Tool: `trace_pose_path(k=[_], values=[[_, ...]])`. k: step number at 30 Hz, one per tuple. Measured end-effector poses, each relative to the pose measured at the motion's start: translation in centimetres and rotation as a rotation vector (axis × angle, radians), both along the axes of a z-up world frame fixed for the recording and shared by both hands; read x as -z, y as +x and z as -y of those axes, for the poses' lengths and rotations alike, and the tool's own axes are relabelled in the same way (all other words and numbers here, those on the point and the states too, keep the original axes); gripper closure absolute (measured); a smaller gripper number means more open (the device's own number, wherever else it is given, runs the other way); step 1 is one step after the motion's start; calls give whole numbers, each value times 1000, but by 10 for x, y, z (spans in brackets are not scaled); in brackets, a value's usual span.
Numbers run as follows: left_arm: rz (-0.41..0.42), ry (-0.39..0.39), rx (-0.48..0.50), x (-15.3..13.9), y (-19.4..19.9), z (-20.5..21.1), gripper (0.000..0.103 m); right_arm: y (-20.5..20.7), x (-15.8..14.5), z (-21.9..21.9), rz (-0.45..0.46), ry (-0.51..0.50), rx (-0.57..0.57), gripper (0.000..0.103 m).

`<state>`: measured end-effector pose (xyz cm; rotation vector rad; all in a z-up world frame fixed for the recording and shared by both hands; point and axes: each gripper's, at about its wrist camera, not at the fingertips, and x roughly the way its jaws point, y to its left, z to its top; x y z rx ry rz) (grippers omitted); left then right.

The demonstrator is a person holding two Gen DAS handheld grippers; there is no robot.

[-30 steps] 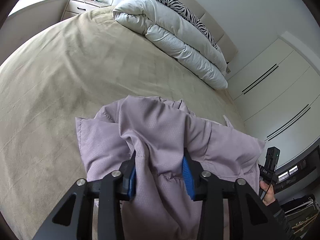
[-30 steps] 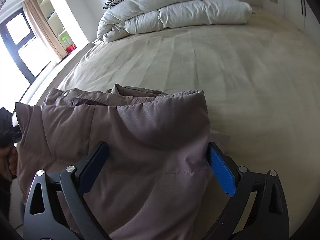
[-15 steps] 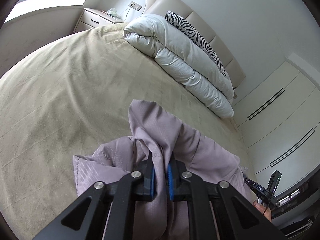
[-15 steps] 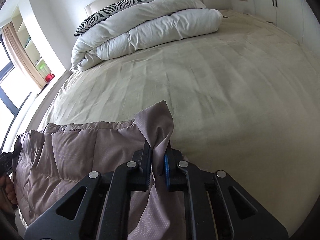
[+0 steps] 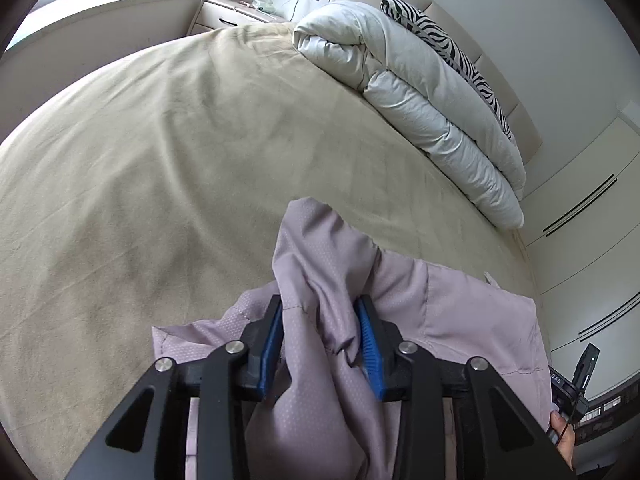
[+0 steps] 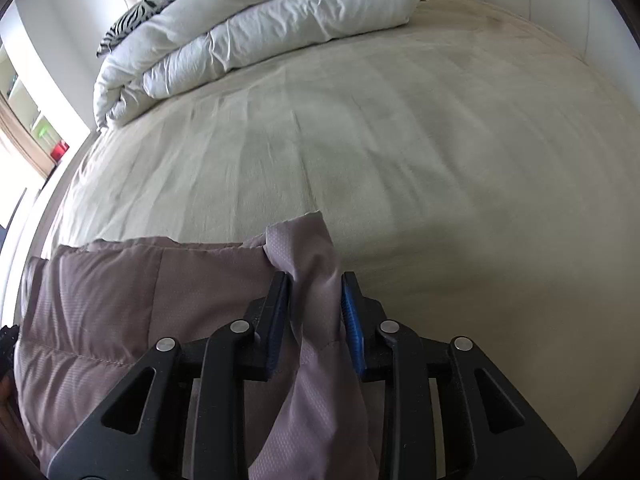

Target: Fold large clothes

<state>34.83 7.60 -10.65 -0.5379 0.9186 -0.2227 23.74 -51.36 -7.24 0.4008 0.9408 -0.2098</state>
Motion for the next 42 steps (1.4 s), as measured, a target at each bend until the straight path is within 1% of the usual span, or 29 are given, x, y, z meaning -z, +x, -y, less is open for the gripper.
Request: trace_pose_path(k=[1, 2, 3, 4, 5, 7, 8, 9, 10, 11, 12, 13, 15, 17, 20, 22, 24, 26, 29, 37, 42], values=[[25, 5, -16, -10, -8, -4, 64, -10, -10, 3, 40, 4, 19, 46], [50, 25, -34, -22, -16, -7, 62, -22, -22, 5, 82, 1, 41, 26], [84, 50, -49, -35, -26, -8, 61, -33, -35, 4, 126, -3, 51, 24], [127, 70, -47, -48, -36, -6, 60, -43, -48, -1, 166, -5, 42, 24], [170, 97, -24, -62, -46, 2, 60, -51, -59, -9, 189, 1, 14, 24], [245, 167, 64, -84, -61, 31, 60, -59, -77, -39, 224, 36, -79, 24], [268, 204, 122, -91, -66, 50, 59, -60, -83, -61, 232, 33, -145, 24], [283, 241, 174, -95, -70, 70, 58, -60, -86, -87, 220, 9, -213, 25], [299, 278, 219, -95, -72, 89, 58, -57, -85, -112, 201, -10, -276, 30], [307, 322, 256, -92, -73, 107, 58, -54, -81, -135, 179, -7, -323, 37], [299, 367, 284, -85, -70, 122, 58, -49, -74, -153, 151, 3, -356, 40], [275, 402, 302, -75, -65, 134, 58, -42, -66, -169, 121, -9, -378, 43], [205, 460, 316, -50, -51, 147, 58, -30, -47, -192, 74, -70, -374, 43], [177, 468, 298, -31, -39, 142, 54, -14, -29, -194, 37, -60, -344, 43], [122, 418, 278, -12, -19, 131, 54, 7, -9, -190, 1, -32, -331, 43], [117, 435, 281, -4, -12, 134, 54, 19, 1, -193, -20, -71, -350, 43], [106, 429, 284, 6, -4, 136, 54, 25, 11, -199, -29, -116, -361, 43], [97, 405, 279, 12, 2, 133, 54, 35, 19, -197, -32, -106, -363, 43], [97, 385, 274, 18, 6, 130, 54, 47, 29, -191, -33, -73, -369, 43], [92, 381, 267, 25, 10, 130, 53, 55, 37, -189, -24, -83, -376, 43], [85, 396, 272, 19, 7, 131, 54, 45, 35, -196, -7, -120, -372, 41]])
